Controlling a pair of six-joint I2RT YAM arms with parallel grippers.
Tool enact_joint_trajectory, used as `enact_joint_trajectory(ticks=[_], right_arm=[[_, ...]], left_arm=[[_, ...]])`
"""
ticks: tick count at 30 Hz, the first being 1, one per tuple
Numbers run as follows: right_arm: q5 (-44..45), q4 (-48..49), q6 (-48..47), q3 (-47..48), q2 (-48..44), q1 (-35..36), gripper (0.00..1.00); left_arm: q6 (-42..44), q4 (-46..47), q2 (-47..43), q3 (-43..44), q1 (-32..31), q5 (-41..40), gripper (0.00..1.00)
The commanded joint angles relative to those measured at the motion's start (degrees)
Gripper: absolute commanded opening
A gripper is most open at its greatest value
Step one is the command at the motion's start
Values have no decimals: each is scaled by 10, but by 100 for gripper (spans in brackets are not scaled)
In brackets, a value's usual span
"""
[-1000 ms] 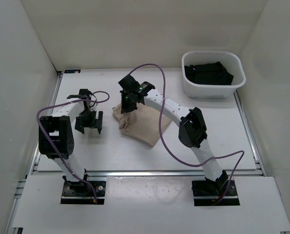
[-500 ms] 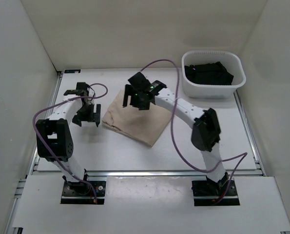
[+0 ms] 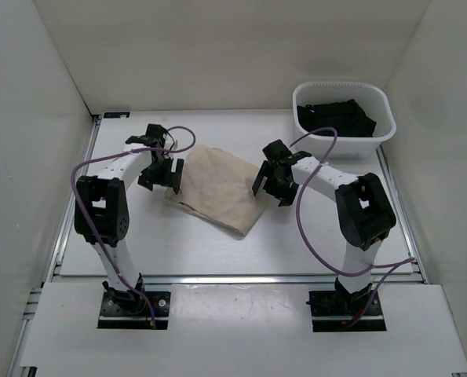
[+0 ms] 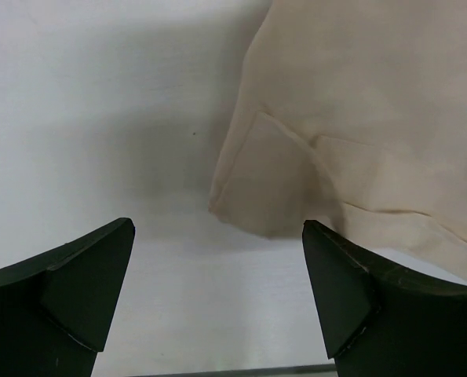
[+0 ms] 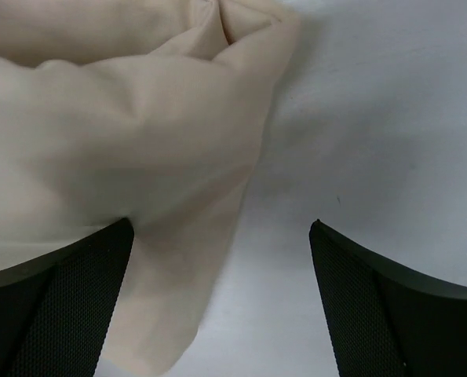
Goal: Fold and stack the trousers
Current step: Fold the trousers
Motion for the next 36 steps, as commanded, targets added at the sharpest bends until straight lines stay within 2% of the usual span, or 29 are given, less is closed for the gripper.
enact_joint_trajectory(ticks=[1,3,6,7,11,14,17,20,22,24,25,28,29,32,36], right_arm=[[-51,125,-6,-17,8,-8,96],[-60,141,-14,-17,22,-24,77],[-60,116,-60,40,69,-38,57],[-60,101,-80,92,86,-38,54],[-77,-14,-184,244,189,-44,55],[-83,-37,-237,310,214,-44,60],[-89,-44,-281,342,222,-49,64],[-51,-94,-294,371,213,-49,67],[-13,-112,-281,350,180,-42,65],[46,-95,-258,280,106,-22,60],[46,-61,-252,257,61,-14,52],[20,10,-223,197,20,23,30],[7,20,-209,197,20,31,19],[-35,44,-171,184,37,51,0],[-72,95,-97,131,52,56,0]], left_arm=[[0,18,-4,-52,4,-4,100],[0,26,-24,-75,4,1,100],[0,31,-46,-111,4,25,100],[0,31,-61,-127,4,33,100],[0,31,-101,-163,4,64,100],[0,26,-131,-188,4,90,100],[0,21,-161,-206,4,118,100],[0,16,-182,-214,4,118,100],[0,16,-187,-191,4,113,100],[0,21,-188,-144,4,99,100],[0,21,-179,-121,4,99,100],[0,35,-124,-20,4,93,100],[0,42,-104,4,4,93,100],[0,49,-12,96,4,78,100],[0,54,117,190,4,48,100]])
